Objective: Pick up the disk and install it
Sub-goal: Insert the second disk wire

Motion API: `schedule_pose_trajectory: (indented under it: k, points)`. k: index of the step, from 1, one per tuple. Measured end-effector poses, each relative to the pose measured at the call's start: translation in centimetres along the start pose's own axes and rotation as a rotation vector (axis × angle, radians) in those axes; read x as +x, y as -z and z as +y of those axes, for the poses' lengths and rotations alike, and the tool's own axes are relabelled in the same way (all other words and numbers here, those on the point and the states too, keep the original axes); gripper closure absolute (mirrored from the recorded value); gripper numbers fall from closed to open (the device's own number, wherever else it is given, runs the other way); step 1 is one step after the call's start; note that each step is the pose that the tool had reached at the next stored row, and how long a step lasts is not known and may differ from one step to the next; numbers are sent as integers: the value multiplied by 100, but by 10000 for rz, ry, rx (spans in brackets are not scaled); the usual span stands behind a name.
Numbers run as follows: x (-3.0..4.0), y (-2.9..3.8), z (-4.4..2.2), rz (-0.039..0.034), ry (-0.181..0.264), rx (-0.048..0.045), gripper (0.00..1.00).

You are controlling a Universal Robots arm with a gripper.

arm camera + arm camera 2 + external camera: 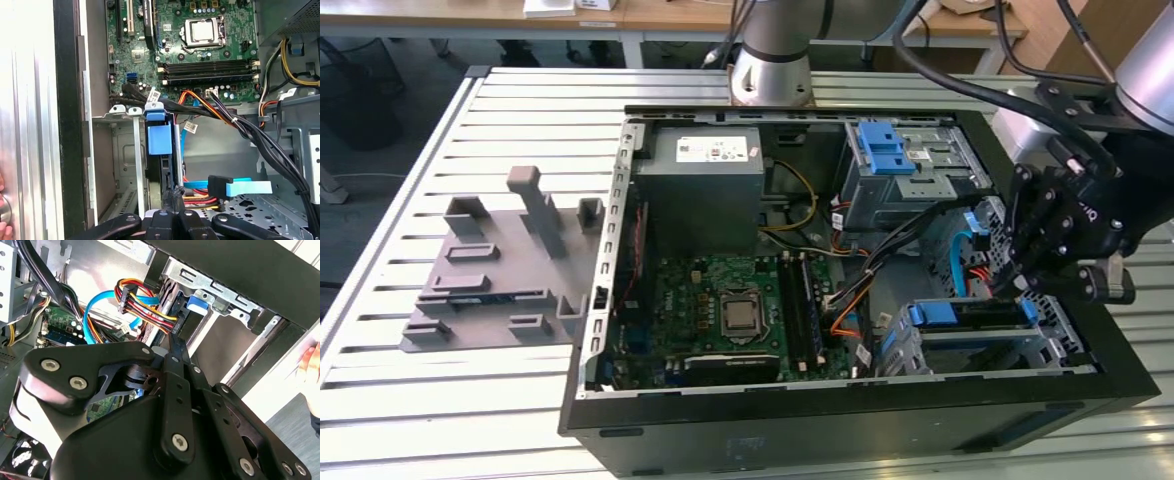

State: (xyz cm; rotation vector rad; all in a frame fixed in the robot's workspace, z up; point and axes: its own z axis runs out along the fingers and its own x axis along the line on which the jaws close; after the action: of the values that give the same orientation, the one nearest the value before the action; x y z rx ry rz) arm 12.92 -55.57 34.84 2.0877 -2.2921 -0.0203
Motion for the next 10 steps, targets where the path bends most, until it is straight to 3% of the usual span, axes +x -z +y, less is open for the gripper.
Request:
schedule_pose_trajectory:
  k: [4,10]
  points:
    - [6,-3,60,-28,-5,275,89]
    - [8,58,67,-31,-5,317,89]
